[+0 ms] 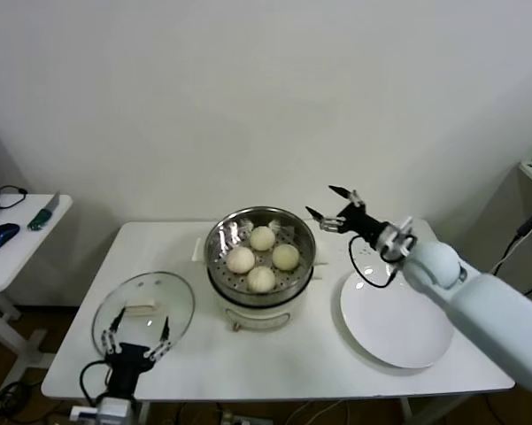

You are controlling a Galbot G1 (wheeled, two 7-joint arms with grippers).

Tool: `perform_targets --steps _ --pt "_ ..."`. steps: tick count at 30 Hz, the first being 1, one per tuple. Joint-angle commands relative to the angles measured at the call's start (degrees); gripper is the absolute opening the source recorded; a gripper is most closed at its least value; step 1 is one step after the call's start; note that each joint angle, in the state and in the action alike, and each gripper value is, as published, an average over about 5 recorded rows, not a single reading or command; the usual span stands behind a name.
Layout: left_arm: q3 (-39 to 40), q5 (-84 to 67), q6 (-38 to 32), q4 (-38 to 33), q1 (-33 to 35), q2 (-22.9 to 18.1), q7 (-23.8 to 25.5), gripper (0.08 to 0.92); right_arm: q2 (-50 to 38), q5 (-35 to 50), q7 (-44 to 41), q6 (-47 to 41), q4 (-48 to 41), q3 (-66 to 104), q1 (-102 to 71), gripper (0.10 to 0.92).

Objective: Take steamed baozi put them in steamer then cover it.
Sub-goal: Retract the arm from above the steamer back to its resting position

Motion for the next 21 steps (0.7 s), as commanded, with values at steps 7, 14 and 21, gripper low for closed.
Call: perform_targets --steps 7,14,21 --pt "0.1 61.3 7.3 1.5 -2.5 6.9 5.4 0.823 15.7 -7.9 1.7 2.4 9.2 49.8 -50.2 0.823" --pt "5.1 74.3 8.5 12.2 -8.0 10.8 5.2 0.823 18.6 -12.7 -0.7 3.3 8.2 50.0 -53.4 0.823" --pt "6.7 72.2 9.2 23.4 -16.7 11.3 3.2 0.823 20.5 -15.9 -2.3 3.9 6.9 49.7 -54.6 0.823"
